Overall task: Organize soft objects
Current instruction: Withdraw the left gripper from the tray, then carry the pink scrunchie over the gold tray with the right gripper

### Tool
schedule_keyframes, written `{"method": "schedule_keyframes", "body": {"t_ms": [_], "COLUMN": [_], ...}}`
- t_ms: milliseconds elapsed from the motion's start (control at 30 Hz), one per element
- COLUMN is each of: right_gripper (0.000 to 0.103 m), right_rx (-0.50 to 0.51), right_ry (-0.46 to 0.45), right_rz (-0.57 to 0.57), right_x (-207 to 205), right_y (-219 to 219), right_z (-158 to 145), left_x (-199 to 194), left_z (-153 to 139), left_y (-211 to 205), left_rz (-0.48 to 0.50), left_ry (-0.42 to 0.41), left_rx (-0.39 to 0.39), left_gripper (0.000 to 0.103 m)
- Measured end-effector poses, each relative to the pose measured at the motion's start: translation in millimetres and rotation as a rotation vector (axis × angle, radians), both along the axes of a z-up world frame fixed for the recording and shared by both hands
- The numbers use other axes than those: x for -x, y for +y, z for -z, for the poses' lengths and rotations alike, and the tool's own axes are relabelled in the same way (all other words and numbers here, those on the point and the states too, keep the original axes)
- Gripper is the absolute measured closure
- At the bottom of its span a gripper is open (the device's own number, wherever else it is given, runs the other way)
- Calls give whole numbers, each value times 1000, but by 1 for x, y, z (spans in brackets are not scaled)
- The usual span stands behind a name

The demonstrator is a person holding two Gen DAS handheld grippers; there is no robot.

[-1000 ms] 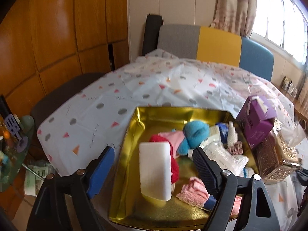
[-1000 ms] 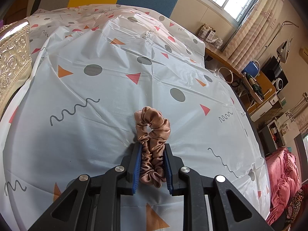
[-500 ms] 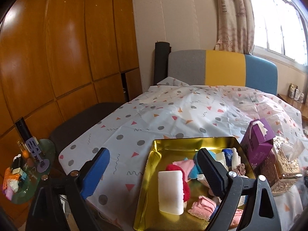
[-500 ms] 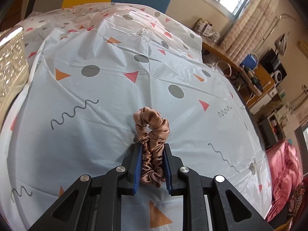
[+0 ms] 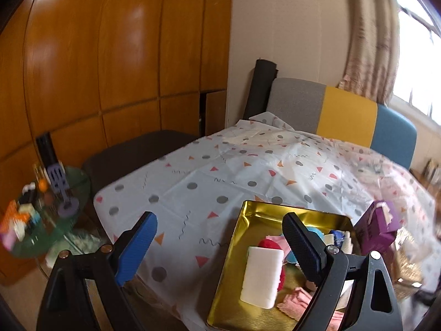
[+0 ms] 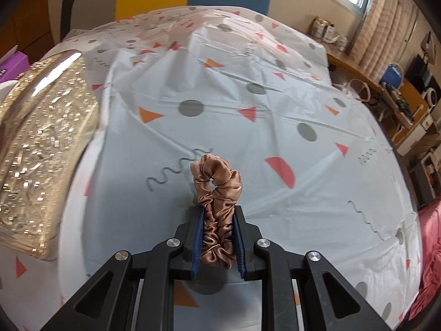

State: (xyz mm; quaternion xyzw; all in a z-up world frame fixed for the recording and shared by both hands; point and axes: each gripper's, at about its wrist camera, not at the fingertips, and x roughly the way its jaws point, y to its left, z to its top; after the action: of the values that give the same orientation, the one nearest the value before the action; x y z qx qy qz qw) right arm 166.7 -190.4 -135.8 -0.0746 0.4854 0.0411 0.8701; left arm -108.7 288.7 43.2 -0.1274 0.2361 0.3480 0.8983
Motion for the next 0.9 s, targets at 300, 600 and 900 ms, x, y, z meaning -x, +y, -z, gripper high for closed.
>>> {"method": "schedule_keyframes", "body": {"t_ms": [300, 600, 900], "right_gripper": [84, 84, 85], "right_rx": [-16, -18, -45], "right_ry": [21, 31, 24], "right_rz": [-74, -27, 52], "right_x": [8, 12, 1], "right_y": [23, 25, 25], "right_z": [0, 0, -14], "left_x": [0, -23, -32], "left_z": [10, 32, 41], "left_y": [-4, -37, -45], "left_rz": [25, 186, 235], "left_ry": [18, 87, 102], "left_rx": [17, 20, 30], "left_gripper": [10, 10, 10]}}
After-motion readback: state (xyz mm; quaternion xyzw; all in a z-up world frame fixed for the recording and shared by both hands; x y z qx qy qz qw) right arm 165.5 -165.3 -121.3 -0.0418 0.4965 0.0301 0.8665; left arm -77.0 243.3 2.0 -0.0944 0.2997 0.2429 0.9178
